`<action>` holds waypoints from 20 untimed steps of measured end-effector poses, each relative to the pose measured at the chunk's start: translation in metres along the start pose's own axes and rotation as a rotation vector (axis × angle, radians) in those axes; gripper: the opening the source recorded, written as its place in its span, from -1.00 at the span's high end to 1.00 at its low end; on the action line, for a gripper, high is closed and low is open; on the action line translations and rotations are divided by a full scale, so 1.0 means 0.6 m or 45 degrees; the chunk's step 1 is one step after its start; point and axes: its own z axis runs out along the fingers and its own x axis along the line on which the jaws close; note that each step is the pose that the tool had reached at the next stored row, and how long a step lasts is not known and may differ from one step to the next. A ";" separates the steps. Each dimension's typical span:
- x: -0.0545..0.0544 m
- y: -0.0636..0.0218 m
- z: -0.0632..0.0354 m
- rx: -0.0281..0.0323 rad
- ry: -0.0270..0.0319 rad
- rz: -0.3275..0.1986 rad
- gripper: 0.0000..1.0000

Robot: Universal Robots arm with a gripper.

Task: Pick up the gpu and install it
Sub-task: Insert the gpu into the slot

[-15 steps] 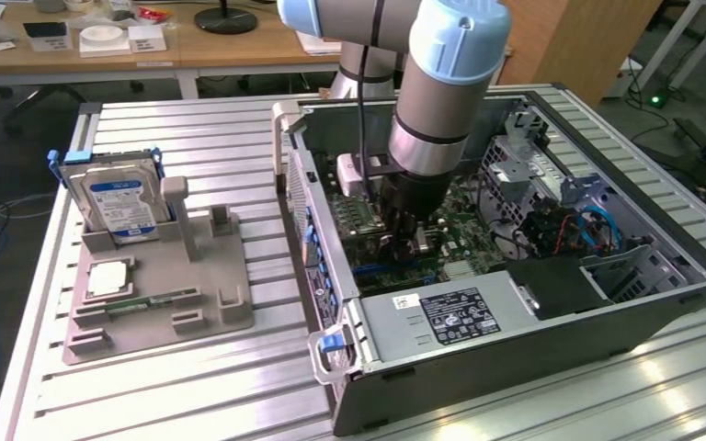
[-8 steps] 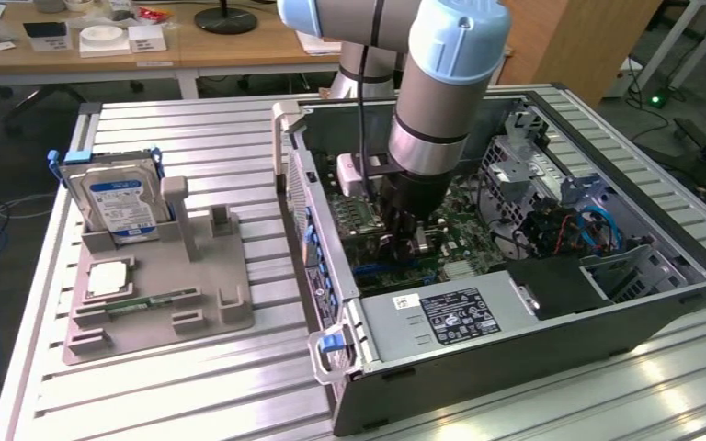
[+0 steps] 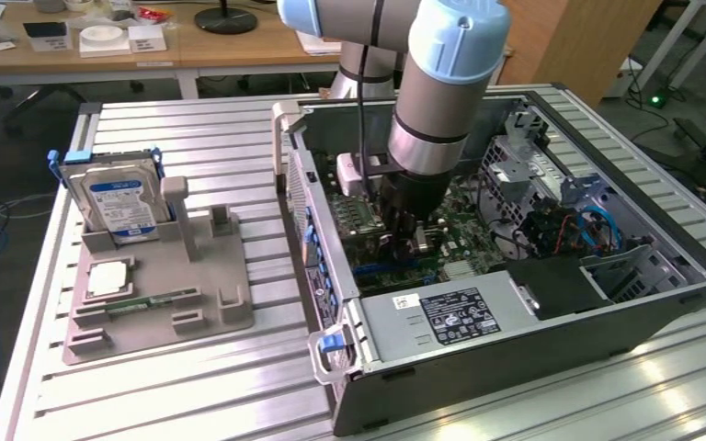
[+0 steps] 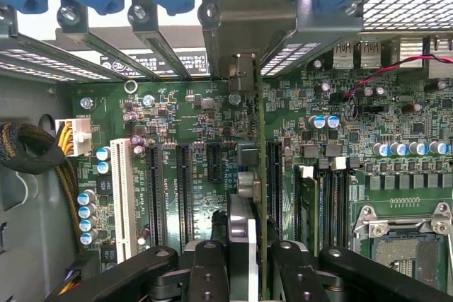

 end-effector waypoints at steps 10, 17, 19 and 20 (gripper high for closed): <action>0.000 0.000 0.004 0.0001 -0.0001 0.000 0.44; 0.000 0.000 0.006 0.0001 -0.0001 0.000 0.44; 0.000 0.000 0.006 0.0001 -0.0001 0.000 0.44; 0.000 0.000 0.006 0.0001 -0.0002 0.000 0.44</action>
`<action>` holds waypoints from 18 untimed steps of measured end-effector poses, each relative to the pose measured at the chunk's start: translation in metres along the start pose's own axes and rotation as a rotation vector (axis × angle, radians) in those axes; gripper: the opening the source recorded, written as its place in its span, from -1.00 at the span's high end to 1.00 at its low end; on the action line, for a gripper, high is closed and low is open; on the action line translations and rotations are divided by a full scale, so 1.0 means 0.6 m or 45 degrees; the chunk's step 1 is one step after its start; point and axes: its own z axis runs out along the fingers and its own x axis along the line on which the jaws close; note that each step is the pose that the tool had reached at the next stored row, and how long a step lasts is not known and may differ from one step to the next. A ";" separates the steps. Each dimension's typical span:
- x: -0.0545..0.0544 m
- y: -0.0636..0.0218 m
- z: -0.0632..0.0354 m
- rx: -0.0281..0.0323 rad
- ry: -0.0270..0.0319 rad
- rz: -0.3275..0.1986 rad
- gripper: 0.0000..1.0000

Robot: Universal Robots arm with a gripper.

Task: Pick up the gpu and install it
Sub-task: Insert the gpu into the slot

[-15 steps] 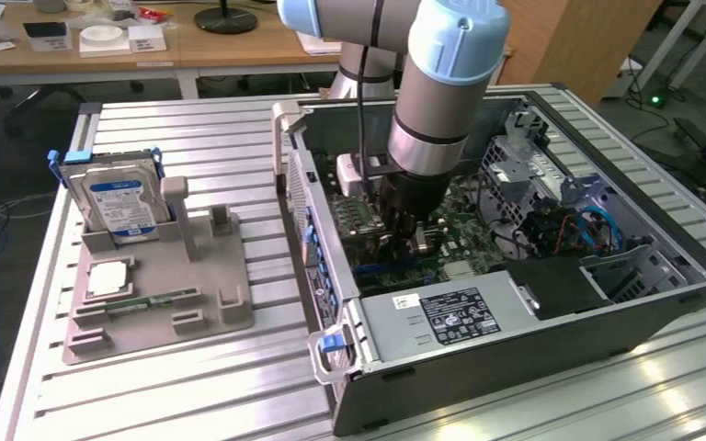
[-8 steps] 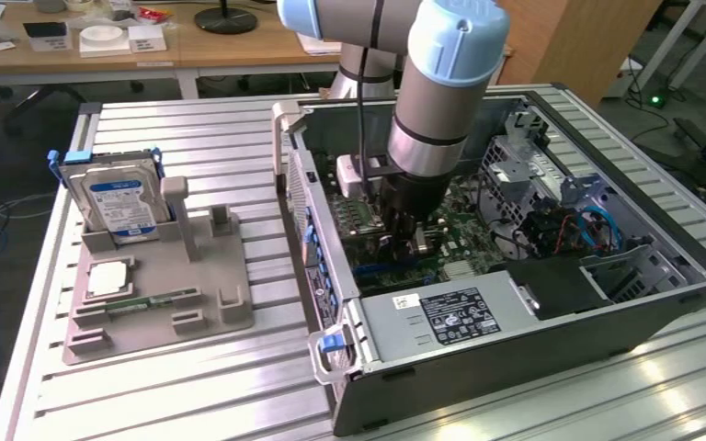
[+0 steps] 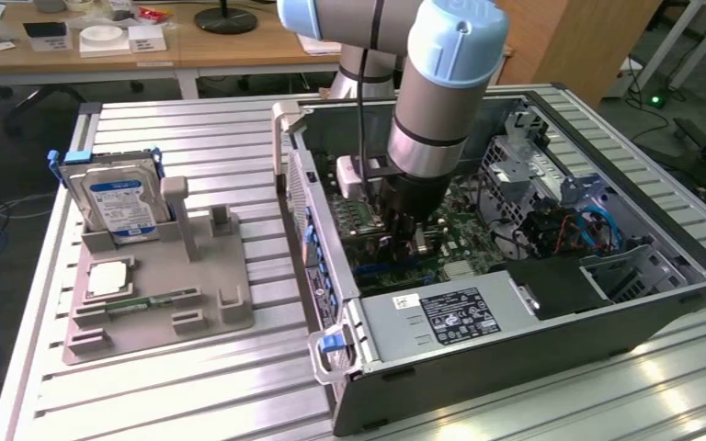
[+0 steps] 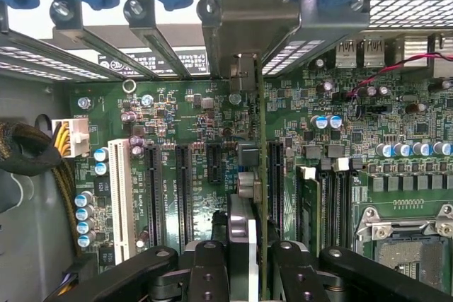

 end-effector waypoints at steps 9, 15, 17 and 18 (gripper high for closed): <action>0.000 0.000 0.005 -0.0001 0.0004 0.000 0.44; 0.000 0.000 0.006 -0.0001 0.0002 0.000 0.44; 0.000 0.000 0.006 -0.0001 0.0001 0.000 0.44; 0.000 0.000 0.006 0.0000 0.0001 0.000 0.44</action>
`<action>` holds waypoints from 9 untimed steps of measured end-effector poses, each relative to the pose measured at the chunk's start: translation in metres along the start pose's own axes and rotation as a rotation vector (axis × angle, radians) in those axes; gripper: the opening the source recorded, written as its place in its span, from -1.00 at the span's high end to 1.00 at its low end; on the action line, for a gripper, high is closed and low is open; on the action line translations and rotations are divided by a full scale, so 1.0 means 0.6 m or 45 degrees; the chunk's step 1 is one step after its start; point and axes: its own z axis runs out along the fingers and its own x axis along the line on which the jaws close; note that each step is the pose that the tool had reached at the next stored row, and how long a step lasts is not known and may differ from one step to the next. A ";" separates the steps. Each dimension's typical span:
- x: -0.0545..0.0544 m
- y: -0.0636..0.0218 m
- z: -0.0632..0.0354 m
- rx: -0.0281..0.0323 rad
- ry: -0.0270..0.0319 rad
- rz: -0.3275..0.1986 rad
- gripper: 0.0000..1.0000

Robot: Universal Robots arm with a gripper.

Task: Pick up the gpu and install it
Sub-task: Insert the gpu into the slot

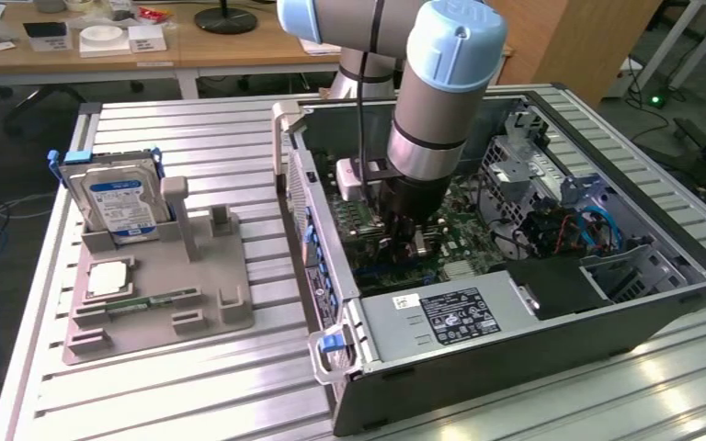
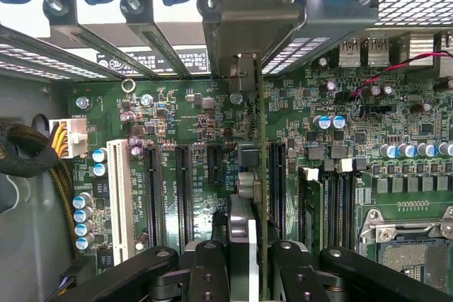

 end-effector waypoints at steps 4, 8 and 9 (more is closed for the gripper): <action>0.000 0.000 0.000 0.0000 -0.0001 0.000 0.44; 0.000 0.000 0.000 0.0000 0.0000 0.000 0.44; 0.000 0.000 0.000 0.0000 -0.0001 0.000 0.44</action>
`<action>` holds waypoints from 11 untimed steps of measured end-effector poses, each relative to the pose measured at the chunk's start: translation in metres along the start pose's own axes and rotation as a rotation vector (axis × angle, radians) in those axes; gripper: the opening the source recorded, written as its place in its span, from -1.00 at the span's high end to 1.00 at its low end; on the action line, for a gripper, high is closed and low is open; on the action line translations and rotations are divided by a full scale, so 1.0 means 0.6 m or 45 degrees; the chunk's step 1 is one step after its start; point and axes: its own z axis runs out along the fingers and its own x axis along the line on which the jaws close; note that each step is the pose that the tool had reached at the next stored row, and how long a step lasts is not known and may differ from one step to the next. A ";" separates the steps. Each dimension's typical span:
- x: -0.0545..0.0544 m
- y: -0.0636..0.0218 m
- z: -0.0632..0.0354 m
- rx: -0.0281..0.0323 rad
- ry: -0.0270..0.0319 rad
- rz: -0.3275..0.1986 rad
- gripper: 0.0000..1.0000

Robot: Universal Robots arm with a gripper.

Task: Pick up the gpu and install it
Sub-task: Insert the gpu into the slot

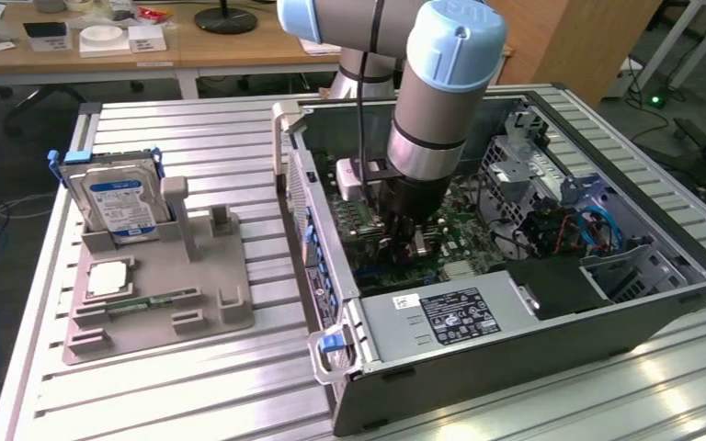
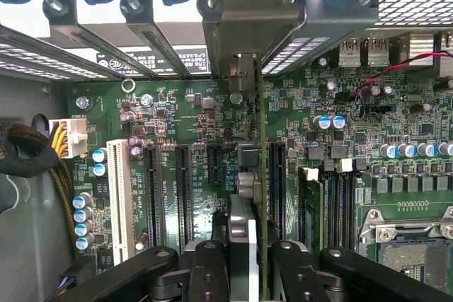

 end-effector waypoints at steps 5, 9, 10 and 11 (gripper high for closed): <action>0.000 0.000 0.000 -0.0001 0.0001 0.000 0.44; 0.000 0.000 0.002 -0.0002 0.0004 0.000 0.44; 0.000 0.000 0.003 -0.0002 0.0006 0.000 0.44; 0.000 0.000 0.004 -0.0003 0.0006 0.000 0.44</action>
